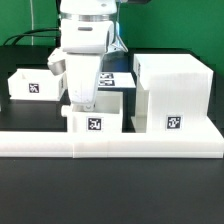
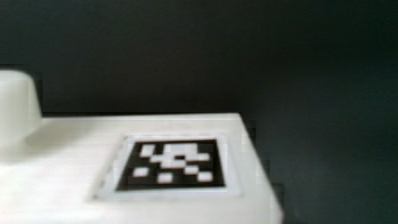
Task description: Assemble drawer
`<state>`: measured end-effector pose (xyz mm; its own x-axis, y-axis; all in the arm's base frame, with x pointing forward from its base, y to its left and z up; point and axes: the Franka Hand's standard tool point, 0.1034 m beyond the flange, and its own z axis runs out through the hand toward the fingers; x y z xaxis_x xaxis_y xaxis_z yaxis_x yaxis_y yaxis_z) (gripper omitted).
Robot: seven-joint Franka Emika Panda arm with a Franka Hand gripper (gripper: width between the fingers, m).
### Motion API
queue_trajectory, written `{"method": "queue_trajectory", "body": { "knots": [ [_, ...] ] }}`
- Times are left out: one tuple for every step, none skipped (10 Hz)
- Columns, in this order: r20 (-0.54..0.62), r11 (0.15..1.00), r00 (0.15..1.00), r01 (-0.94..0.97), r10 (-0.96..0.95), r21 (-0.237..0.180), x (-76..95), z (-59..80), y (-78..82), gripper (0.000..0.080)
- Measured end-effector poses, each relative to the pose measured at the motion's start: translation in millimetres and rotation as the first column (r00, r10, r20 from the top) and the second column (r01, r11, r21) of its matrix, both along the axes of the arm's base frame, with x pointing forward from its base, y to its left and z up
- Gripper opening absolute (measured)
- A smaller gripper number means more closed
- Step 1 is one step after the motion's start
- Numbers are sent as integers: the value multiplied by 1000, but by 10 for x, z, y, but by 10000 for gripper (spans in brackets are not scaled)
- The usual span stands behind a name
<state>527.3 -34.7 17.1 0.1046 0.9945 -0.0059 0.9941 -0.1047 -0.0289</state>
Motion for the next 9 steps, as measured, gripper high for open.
{"method": "queue_trajectory", "body": {
  "knots": [
    [-2, 1000, 1000, 2, -2, -1, -5, -6, -9, 42],
    [-3, 1000, 1000, -4, 4, 0, -12, -17, -14, 42],
    [-5, 1000, 1000, -7, 7, 1, -22, -38, -17, 42],
    [18, 1000, 1000, -6, 6, 3, 23, -25, 31, 42],
    [14, 1000, 1000, -4, 4, 3, 12, -31, 21, 42],
    [19, 1000, 1000, -2, 2, 3, 16, -31, 15, 42],
    [36, 1000, 999, -4, 4, 3, 24, -34, 34, 42],
    [38, 1000, 999, -15, 15, 5, 34, -31, 83, 42],
    [73, 1000, 997, -31, 31, 2, 86, -15, 125, 42]
  ]
}}
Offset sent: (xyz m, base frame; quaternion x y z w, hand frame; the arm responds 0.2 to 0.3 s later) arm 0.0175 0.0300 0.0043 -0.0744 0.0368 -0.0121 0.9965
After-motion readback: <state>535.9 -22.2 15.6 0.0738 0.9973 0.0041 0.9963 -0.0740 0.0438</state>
